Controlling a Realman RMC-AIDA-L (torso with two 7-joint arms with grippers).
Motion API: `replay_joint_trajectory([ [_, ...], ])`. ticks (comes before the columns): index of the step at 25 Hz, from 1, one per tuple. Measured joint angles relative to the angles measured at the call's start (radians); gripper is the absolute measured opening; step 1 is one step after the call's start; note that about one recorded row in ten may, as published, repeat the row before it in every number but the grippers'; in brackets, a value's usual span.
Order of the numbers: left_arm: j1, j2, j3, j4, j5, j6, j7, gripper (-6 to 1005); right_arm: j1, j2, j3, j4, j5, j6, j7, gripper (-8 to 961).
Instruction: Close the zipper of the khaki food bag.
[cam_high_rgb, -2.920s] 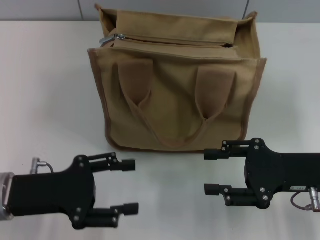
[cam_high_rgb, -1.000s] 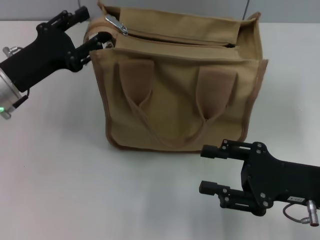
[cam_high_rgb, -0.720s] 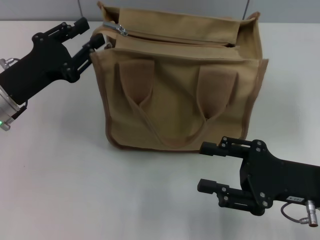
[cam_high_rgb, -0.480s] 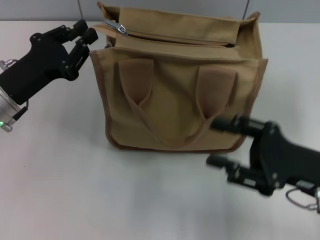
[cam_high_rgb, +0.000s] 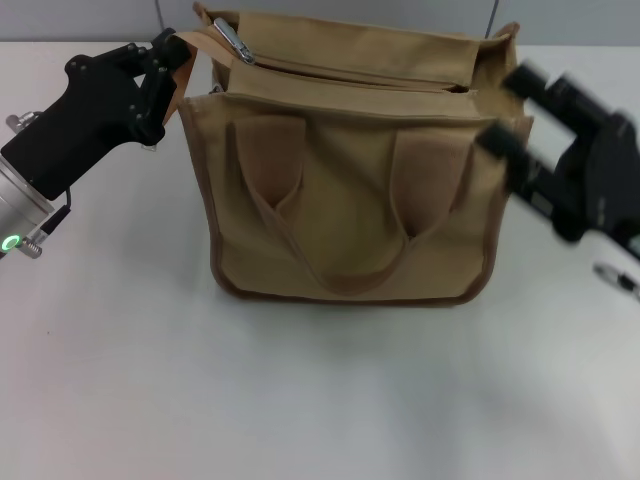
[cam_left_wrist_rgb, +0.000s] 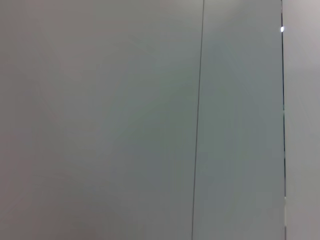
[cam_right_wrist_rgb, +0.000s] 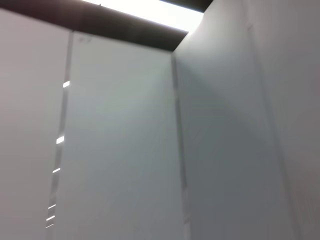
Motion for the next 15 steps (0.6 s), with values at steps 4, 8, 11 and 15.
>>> replay_joint_trajectory([
  [4, -0.015, -0.002, 0.000, -0.029, -0.012, 0.005, -0.006, 15, 0.042, 0.000, -0.007, -0.001, 0.102, 0.059, -0.035, 628],
  [8, -0.032, -0.002, 0.000, -0.066, -0.036, 0.008, 0.000, 14, 0.135, 0.000, -0.009, -0.005, 0.113, 0.198, -0.058, 628],
  [11, -0.047, -0.002, 0.000, -0.083, -0.044, 0.011, -0.004, 14, 0.210, 0.000, -0.009, 0.009, 0.113, 0.314, -0.076, 628],
  [15, -0.050, -0.002, -0.001, -0.083, -0.046, 0.012, -0.003, 15, 0.237, 0.000, -0.012, 0.013, 0.113, 0.364, -0.135, 628],
])
